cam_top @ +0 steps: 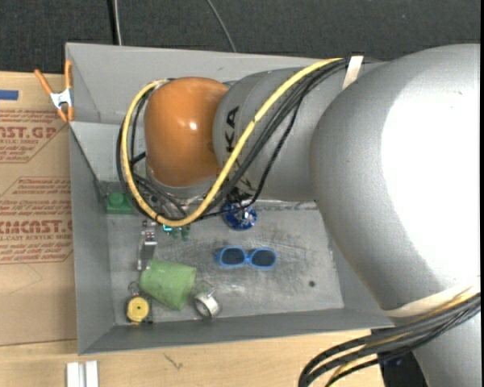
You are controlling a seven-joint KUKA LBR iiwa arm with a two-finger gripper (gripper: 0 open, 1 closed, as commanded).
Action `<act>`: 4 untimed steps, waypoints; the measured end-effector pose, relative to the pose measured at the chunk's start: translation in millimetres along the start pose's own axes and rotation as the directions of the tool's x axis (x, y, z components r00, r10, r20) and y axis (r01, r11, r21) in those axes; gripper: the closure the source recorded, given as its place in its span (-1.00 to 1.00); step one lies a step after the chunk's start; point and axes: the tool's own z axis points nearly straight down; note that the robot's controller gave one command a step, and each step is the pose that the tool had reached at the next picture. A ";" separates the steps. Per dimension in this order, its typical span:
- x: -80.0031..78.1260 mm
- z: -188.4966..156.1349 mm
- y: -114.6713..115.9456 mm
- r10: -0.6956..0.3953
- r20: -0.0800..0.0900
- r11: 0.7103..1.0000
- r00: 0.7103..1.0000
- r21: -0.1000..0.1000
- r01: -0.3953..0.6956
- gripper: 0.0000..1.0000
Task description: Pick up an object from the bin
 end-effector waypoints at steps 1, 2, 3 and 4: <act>82.4 54.6 -40.1 0.020 0.028 1.000 0.999 -0.008 -0.020 -1.00; 15.3 25.9 -39.2 0.133 0.013 0.991 0.991 -0.004 -0.133 -1.00; 66.8 22.1 -101.0 -0.284 0.004 0.959 0.959 0.003 0.284 -1.00; 56.2 53.9 -90.3 -0.475 0.009 0.880 0.880 0.005 0.475 -1.00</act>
Offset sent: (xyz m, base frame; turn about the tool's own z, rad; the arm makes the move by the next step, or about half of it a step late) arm -0.0867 -0.0411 -0.0574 0.0174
